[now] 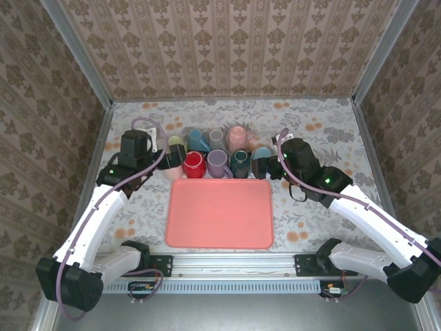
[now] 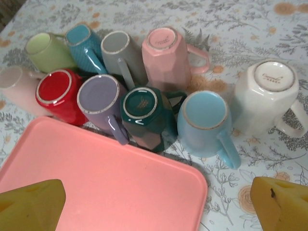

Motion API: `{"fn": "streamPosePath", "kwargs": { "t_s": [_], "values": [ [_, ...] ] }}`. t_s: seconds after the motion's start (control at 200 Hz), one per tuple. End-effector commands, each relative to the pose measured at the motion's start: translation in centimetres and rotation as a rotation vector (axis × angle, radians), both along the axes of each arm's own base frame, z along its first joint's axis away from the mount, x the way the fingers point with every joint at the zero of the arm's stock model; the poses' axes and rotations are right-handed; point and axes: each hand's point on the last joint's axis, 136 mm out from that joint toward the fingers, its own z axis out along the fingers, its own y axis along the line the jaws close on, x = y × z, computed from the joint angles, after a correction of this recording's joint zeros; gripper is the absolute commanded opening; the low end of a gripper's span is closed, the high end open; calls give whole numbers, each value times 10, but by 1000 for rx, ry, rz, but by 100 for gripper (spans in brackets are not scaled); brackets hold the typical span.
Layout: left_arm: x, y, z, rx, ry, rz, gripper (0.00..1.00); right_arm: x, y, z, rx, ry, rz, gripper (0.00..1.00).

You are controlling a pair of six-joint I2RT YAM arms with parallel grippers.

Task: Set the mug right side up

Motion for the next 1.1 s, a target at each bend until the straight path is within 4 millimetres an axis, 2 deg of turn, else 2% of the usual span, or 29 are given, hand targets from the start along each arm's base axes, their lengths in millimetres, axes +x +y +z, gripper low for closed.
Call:
{"fn": "streamPosePath", "kwargs": {
  "t_s": [0.0, 0.13, 0.155, 0.28, 0.41, 0.435, 0.58, 0.63, 0.76, 0.945, 1.095],
  "values": [
    [-3, -8, 21, -65, -54, -1, 100, -3, 7, 2, -19, 37, 47, 100],
    [-13, -17, 20, 3, -86, -27, 100, 4, 17, -6, -6, 98, 51, 100],
    [-18, -23, 21, 23, -91, -52, 100, 5, 18, -7, -12, 105, 48, 100],
    [-31, -28, 25, 144, -154, -82, 96, 19, 15, -4, -95, 126, 18, 99],
    [-46, -32, 23, 207, -147, -130, 93, 34, 14, -1, -189, 161, 39, 98],
    [-49, -32, 24, 211, -147, -137, 93, 38, 14, -10, -224, 191, 42, 97],
    [-67, -33, 23, 232, -190, -188, 91, 54, 7, -15, -329, 234, 25, 93],
    [-68, -32, 21, 255, -198, -189, 91, 58, 8, -22, -323, 261, 37, 88],
    [-72, -40, 31, 244, -201, -220, 91, 65, 6, -36, -306, 348, 60, 88],
    [-78, -39, 48, 290, -270, -264, 90, 79, -9, -42, -325, 381, 35, 88],
    [-84, -45, 43, 269, -333, -316, 88, 100, -35, -54, -366, 390, -57, 88]
  ]
}}
